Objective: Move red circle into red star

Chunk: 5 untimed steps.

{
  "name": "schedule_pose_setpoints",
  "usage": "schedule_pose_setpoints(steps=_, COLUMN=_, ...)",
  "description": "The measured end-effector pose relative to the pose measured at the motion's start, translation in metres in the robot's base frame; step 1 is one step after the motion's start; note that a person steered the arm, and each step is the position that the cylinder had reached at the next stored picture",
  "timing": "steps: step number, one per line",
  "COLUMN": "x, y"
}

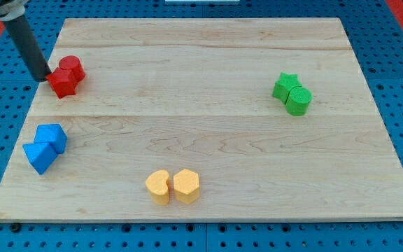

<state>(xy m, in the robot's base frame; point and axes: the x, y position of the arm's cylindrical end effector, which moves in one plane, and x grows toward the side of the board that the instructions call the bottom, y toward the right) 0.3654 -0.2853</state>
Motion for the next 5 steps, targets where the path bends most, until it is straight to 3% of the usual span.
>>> schedule_pose_setpoints(steps=2, x=0.014, y=0.018)
schedule_pose_setpoints(steps=3, x=0.008, y=0.001)
schedule_pose_setpoints(steps=5, x=-0.072, y=0.006)
